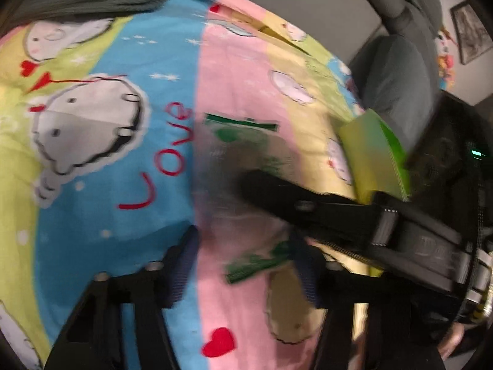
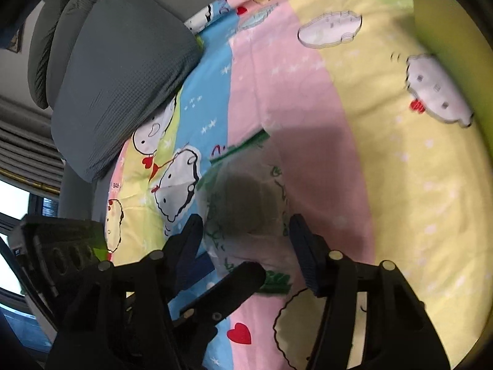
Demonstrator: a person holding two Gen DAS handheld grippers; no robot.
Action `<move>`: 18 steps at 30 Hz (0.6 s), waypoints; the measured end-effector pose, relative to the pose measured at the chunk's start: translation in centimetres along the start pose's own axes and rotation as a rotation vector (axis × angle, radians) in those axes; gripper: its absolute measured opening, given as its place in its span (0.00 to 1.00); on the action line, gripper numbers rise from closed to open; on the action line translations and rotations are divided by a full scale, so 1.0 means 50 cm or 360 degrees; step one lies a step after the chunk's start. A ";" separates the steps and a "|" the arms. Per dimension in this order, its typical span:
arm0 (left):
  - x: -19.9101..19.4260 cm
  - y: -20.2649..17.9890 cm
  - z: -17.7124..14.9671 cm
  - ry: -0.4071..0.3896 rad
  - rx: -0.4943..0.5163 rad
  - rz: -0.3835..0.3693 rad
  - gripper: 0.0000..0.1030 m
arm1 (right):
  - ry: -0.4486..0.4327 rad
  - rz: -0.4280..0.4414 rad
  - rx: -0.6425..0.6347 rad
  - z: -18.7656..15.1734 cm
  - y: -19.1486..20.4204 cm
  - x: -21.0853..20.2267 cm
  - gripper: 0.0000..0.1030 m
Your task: Organize objects
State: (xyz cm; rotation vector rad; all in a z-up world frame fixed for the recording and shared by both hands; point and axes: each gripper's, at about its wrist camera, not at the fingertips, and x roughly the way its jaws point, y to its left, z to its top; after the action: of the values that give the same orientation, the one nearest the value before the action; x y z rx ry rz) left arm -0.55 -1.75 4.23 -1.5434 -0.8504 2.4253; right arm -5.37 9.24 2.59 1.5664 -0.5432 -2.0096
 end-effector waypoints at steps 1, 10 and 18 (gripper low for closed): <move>0.000 -0.005 0.000 -0.0015 0.0015 0.0025 0.52 | 0.0009 0.0018 0.0009 0.001 -0.002 0.002 0.53; -0.037 -0.065 -0.016 -0.0167 0.0177 0.0033 0.52 | -0.0143 0.0049 -0.0065 -0.015 0.016 -0.060 0.51; -0.118 -0.166 -0.048 -0.0466 0.0415 -0.0002 0.52 | -0.0439 0.0122 -0.0206 -0.040 0.054 -0.182 0.51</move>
State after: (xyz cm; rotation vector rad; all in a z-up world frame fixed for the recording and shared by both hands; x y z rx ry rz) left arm 2.84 3.64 12.54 -1.1164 -0.5445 2.6744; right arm -1.29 12.86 10.60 1.1830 -0.5552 -2.1691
